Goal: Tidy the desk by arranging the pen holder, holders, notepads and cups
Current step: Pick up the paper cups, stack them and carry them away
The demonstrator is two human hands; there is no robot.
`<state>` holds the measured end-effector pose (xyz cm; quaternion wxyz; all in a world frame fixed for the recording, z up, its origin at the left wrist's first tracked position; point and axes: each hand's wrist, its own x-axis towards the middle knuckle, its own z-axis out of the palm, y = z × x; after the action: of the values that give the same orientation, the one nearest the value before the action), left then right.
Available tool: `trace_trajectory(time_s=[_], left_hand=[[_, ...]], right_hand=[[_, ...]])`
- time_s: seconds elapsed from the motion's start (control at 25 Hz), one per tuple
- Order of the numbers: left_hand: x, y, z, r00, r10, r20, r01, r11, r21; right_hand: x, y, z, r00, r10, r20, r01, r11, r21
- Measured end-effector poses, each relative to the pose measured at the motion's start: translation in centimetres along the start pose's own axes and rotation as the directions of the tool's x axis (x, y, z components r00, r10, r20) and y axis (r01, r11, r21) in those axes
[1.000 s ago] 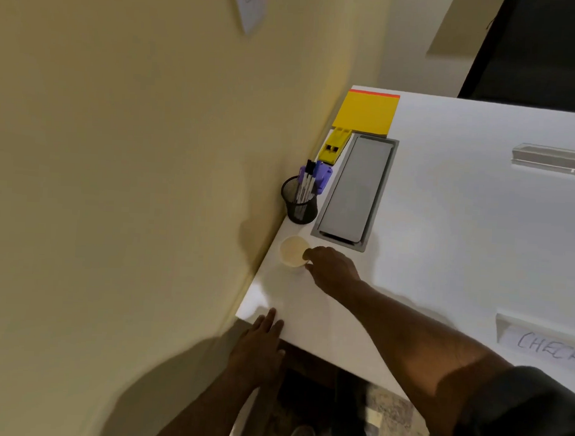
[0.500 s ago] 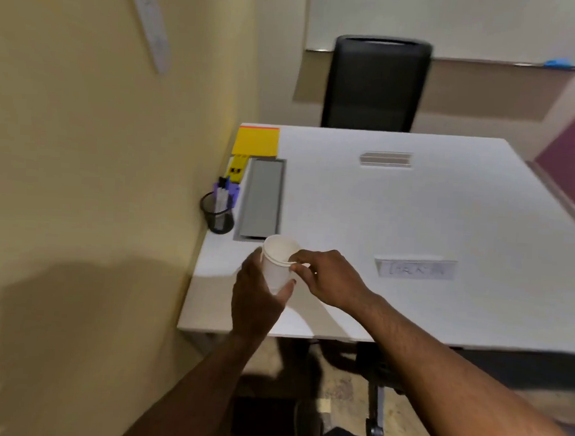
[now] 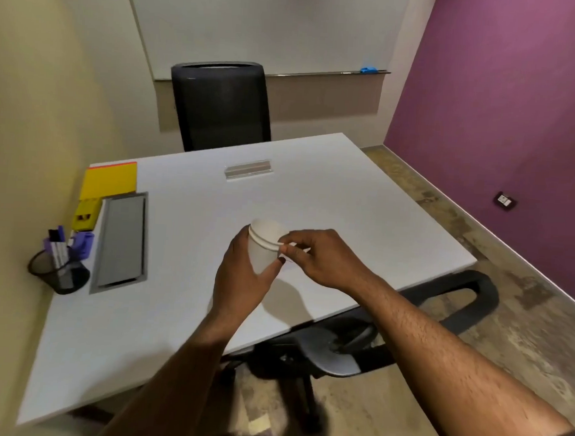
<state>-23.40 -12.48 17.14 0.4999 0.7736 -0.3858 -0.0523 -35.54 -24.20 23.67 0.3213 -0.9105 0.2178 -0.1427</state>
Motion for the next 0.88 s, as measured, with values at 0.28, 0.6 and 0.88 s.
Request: trace_trajectory(time_s=[0.28, 0.6, 0.88], left_hand=[[0.1, 6.1, 10.6, 0.998, -0.060, -0.014, 0.061, 0.991, 0.118], [2.3, 5.9, 13.9, 0.962, -0.245, -0.118, 0.267, 0.934, 0.236], [7.1, 1.9, 14.6, 0.945, -0.300, -0.133, 0.326, 0.909, 0.259]], right_hand=[[-2.1, 12.2, -11.0, 0.987, 0.023, -0.160, 0.002, 0.988, 0.158], [3.5, 23.5, -15.0, 0.982, 0.175, -0.077, -0.168, 0.982, 0.088], [9.9, 30.2, -7.4, 0.954, 0.248, 0.171, -0.237, 0.968, -0.085]])
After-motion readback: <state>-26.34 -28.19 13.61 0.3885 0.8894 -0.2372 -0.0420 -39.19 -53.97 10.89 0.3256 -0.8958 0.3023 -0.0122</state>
